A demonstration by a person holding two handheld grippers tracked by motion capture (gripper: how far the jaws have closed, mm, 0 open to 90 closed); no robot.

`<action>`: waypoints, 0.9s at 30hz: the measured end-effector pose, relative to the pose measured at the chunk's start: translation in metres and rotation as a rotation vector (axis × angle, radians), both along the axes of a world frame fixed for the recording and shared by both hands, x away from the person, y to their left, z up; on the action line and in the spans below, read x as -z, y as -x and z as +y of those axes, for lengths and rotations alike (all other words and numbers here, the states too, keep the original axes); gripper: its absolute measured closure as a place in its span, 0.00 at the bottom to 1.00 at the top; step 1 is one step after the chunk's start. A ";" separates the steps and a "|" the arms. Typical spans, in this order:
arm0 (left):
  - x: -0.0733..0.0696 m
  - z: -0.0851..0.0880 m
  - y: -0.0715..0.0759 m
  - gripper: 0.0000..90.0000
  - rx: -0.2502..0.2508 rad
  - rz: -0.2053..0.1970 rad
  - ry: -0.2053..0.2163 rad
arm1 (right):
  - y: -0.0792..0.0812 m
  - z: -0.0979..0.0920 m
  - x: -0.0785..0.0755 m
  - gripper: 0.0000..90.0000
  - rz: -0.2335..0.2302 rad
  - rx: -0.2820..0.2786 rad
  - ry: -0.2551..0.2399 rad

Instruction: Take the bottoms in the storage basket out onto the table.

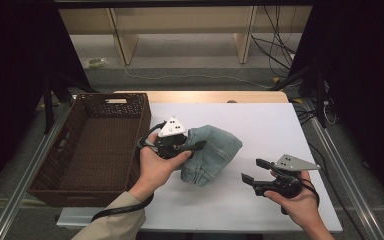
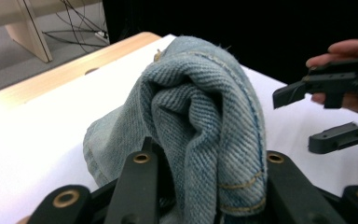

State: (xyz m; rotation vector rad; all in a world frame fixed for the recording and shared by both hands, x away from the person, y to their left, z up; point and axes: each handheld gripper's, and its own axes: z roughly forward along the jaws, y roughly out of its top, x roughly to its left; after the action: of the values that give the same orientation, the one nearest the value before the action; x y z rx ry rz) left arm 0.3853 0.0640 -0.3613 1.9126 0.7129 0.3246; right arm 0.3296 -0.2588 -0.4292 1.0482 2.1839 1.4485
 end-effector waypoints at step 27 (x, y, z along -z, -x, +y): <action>0.054 -0.019 -0.010 0.69 0.016 0.047 -0.147 | 0.000 0.000 0.002 0.26 0.015 -0.006 0.012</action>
State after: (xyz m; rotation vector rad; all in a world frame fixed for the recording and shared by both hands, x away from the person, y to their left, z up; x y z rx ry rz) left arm 0.3956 0.0449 -0.4158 2.0701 0.7216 0.3307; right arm 0.3301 -0.2584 -0.4312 1.0530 2.2046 1.4330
